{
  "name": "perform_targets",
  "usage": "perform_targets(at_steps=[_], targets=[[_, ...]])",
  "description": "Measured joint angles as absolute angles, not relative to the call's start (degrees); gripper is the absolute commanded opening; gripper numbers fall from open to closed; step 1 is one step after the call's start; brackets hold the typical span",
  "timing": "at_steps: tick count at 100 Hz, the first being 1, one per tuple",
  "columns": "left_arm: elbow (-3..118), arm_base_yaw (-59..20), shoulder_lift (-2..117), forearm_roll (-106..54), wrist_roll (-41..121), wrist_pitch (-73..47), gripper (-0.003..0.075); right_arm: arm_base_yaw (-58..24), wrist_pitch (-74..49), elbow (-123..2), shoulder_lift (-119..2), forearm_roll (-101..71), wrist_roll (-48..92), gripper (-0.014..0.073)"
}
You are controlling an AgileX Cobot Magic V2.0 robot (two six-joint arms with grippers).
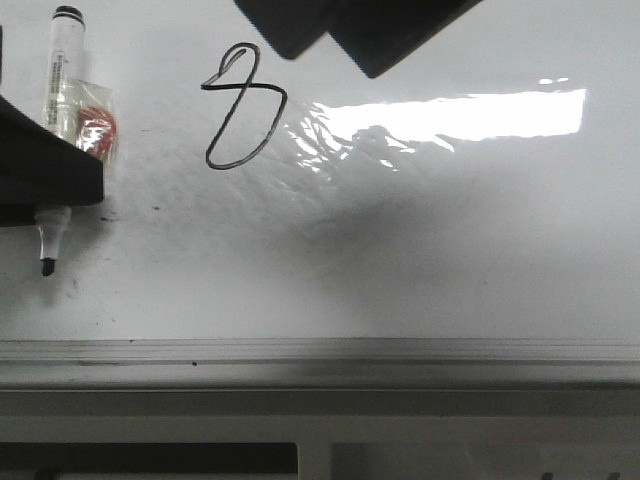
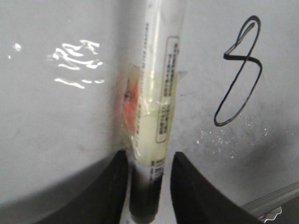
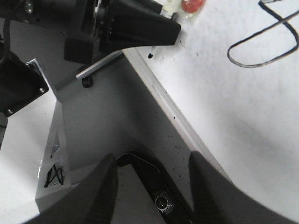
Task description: Write number 8 on whiteboard
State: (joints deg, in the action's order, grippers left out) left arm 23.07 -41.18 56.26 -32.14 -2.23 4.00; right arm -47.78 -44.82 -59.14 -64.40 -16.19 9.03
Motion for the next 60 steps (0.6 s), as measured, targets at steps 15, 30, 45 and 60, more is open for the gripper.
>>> perform_targets(at_steps=[15, 30, 45, 60], targets=[[23.2, -41.2, 56.2, -32.1, -2.2, 3.9, 0.0367, -47.8, -45.0, -59.1, -64.4, -16.2, 9.0, 0.0304], [23.2, -41.2, 55.4, -32.1, -2.2, 3.9, 0.0366, -47.8, -45.2, -59.1, -64.4, -16.2, 9.0, 0.0290], [23.2, -41.2, 52.5, -31.0, -2.2, 3.1, 0.0244, -47.8, -45.2, -59.1, -64.4, -16.2, 9.0, 0.0221], [23.2, -41.2, 46.6, -29.4, -2.2, 0.8, -0.0018, -47.8, -45.3, -59.1, -63.9, -15.0, 9.0, 0.0074]])
